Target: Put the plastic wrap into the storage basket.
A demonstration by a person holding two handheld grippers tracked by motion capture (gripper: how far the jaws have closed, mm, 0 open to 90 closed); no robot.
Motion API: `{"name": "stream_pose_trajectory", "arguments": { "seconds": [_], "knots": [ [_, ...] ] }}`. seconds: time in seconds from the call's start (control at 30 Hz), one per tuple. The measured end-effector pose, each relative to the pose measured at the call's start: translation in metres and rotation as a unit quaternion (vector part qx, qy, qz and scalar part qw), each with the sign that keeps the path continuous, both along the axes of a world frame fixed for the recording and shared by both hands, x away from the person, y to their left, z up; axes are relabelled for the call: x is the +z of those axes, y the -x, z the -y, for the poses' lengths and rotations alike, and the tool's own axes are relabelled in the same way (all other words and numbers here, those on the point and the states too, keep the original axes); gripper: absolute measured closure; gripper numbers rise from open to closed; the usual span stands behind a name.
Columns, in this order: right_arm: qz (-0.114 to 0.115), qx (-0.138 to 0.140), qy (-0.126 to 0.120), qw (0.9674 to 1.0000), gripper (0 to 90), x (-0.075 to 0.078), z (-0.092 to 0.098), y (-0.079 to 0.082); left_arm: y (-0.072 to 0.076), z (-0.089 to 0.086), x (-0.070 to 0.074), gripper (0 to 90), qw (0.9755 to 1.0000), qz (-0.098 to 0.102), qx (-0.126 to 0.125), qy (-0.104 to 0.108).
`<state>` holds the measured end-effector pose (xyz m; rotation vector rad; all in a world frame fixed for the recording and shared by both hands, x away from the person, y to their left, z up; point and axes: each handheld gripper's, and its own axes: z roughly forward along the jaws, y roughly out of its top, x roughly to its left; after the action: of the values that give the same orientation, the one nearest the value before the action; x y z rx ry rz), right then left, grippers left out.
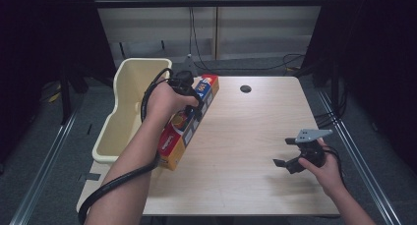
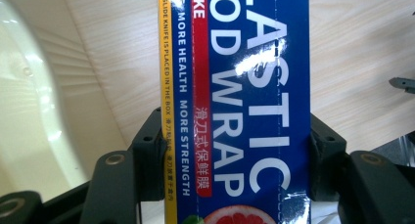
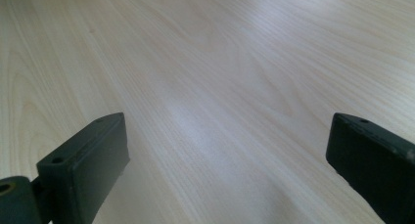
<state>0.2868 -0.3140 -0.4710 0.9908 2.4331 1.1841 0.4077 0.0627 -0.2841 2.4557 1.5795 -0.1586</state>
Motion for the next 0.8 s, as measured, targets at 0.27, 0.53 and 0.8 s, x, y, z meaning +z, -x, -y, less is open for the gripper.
{"name": "stream_pose_trajectory", "arguments": {
  "seconds": [0.27,0.53,0.8],
  "knots": [
    [0.000,0.005,-0.001,1.0000,2.3,0.000,0.000,0.000,-0.004,-0.008,0.008,40.9,0.9999,0.006,0.012,-0.002],
    [0.001,0.001,-0.001,1.0000,2.3,0.000,0.000,0.000,-0.007,-0.017,0.019,40.9,0.9995,0.006,0.030,0.006],
    [0.000,0.005,-0.001,1.0000,2.3,0.000,-0.001,0.000,-0.010,-0.030,0.033,40.9,0.9984,0.015,0.055,0.004]
  ]
}}
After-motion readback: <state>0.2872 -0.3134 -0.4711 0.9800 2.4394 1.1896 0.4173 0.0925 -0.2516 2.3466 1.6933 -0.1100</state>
